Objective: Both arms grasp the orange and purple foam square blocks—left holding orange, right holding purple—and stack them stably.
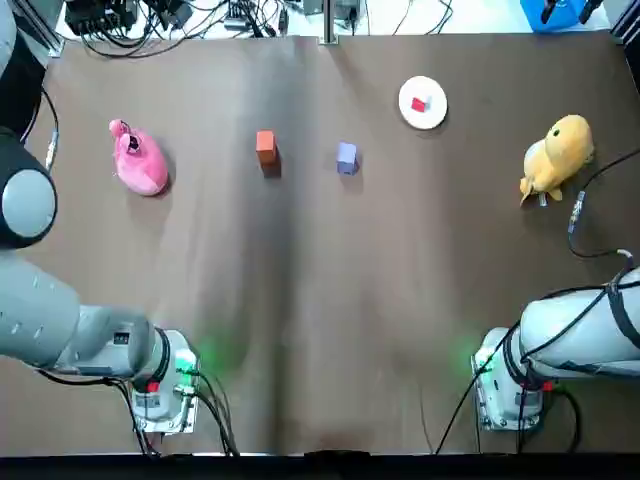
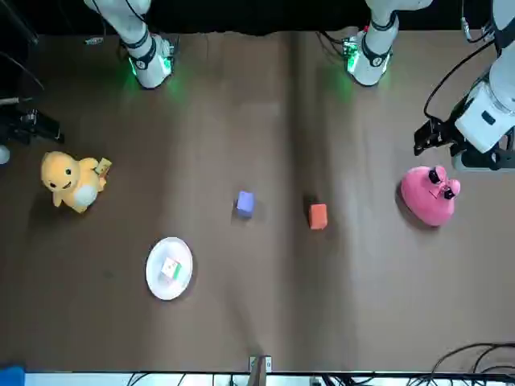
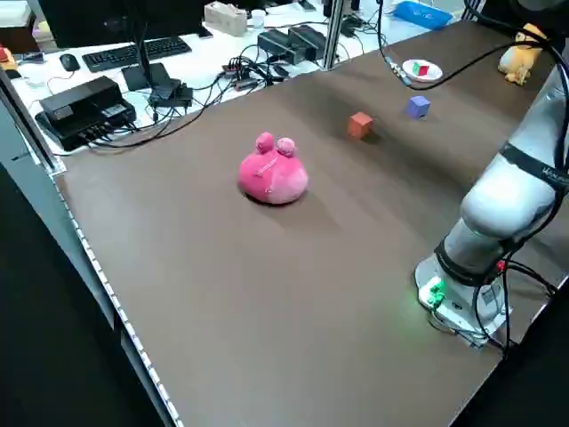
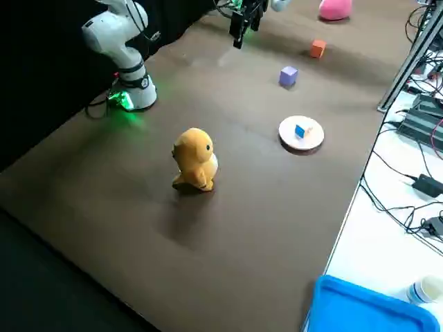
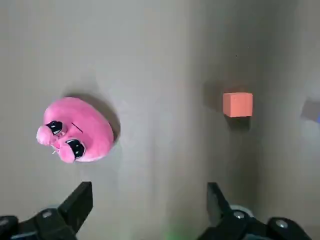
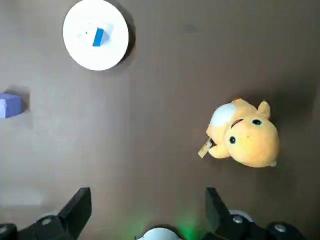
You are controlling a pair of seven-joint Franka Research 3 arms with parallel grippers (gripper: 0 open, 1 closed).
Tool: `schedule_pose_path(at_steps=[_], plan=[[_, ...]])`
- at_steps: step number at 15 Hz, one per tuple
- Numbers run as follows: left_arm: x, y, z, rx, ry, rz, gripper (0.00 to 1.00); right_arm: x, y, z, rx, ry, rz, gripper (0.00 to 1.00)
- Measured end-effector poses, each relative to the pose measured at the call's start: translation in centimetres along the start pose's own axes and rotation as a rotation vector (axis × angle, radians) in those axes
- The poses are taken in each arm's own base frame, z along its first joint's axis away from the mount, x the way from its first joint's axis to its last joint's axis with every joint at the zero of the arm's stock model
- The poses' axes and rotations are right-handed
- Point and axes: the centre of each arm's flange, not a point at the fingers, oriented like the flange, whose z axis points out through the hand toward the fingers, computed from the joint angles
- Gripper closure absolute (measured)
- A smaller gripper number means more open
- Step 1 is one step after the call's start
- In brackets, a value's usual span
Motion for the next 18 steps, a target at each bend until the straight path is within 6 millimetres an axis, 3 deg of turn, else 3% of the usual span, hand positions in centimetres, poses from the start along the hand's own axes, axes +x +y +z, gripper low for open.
schedule_pose_path(at_steps=[5, 7, 11, 15, 18], plan=[[0.1, 0.1, 0.3, 0.0, -0.005, 0.002, 0.0, 0.0, -0.2, 0.0, 0.001, 0.0, -0.004, 0.0], [0.3, 0.2, 0.6, -0.001, -0.011, 0.008, 0.0, 0.1, -1.7, 0.2, -0.001, -0.004, -0.031, 0.0], [1.8, 0.9, 4.1, -0.003, -0.075, 0.034, 0.0, 0.8, -7.4, 2.4, -0.014, -0.048, -0.103, 0.0], [3.7, 3.3, 9.9, -0.005, -0.176, 0.076, 0.0, 3.5, -13.8, 8.1, -0.033, -0.101, -0.126, 0.0], [4.3, 4.1, 12.1, -0.084, -0.227, 0.137, 0.0, 5.6, -18.3, 11.5, -0.02, -0.067, -0.094, 0.0]])
